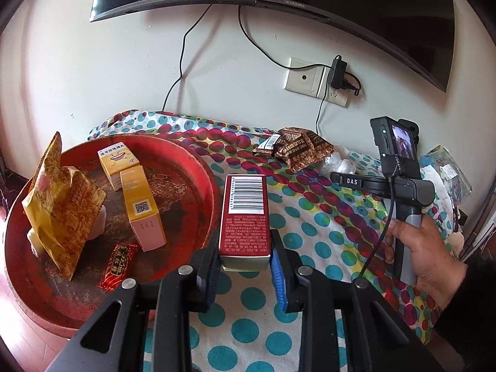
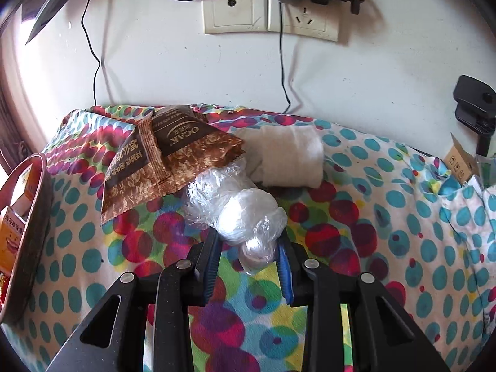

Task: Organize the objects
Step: 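Carry the red box into the tray and release with left gripper while right gripper grasps plastic-wrapped ball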

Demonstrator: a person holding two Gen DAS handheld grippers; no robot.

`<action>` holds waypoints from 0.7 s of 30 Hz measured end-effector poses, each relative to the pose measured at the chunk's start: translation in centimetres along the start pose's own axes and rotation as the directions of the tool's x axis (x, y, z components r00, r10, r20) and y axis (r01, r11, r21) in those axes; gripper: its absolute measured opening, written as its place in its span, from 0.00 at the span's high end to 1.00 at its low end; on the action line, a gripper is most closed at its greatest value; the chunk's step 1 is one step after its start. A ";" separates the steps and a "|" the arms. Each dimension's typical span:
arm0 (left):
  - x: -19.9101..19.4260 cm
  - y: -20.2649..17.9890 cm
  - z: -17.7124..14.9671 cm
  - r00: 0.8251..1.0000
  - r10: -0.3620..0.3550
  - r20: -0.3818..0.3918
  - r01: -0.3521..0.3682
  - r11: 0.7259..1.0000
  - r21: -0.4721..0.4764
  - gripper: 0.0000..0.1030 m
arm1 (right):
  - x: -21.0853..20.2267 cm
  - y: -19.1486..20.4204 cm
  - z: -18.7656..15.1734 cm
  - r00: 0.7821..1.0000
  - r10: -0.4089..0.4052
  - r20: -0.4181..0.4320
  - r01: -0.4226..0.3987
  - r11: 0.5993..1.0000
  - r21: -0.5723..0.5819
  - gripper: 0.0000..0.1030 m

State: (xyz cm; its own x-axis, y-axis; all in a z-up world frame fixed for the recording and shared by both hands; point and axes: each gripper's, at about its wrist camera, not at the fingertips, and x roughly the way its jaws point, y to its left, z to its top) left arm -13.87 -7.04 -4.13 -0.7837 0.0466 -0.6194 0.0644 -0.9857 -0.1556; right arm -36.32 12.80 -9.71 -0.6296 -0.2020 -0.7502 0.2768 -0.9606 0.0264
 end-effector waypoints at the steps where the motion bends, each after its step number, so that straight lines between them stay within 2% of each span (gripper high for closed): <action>1: -0.2 0.2 0.2 1.000 0.010 0.006 -0.010 1.000 -0.001 0.72 | -0.1 -0.4 -0.1 1.000 0.002 -0.002 -0.002 1.000 0.013 0.71; 11: -2.9 5.1 0.7 0.990 0.143 0.007 -0.142 0.989 -0.025 0.72 | -0.2 -2.7 -0.3 0.998 0.062 0.015 -0.064 0.990 0.127 0.71; 17: -5.2 8.8 -1.4 0.974 0.223 -0.031 -0.225 0.973 -0.050 0.72 | -0.2 -3.3 -0.5 0.996 0.093 0.018 -0.095 0.982 0.162 0.71; 21: -5.7 10.5 -2.5 0.965 0.253 -0.066 -0.258 0.964 -0.064 0.72 | -0.2 -3.3 -0.5 0.994 0.104 0.017 -0.105 0.980 0.169 0.71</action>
State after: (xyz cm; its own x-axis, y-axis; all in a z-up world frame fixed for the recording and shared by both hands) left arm -7.18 -17.24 -4.15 -0.6993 -0.1943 -0.6879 0.3034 -0.9520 -0.0396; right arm -36.79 16.11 -9.97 -0.6100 -0.3040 -0.7318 0.2145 -0.9524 0.2168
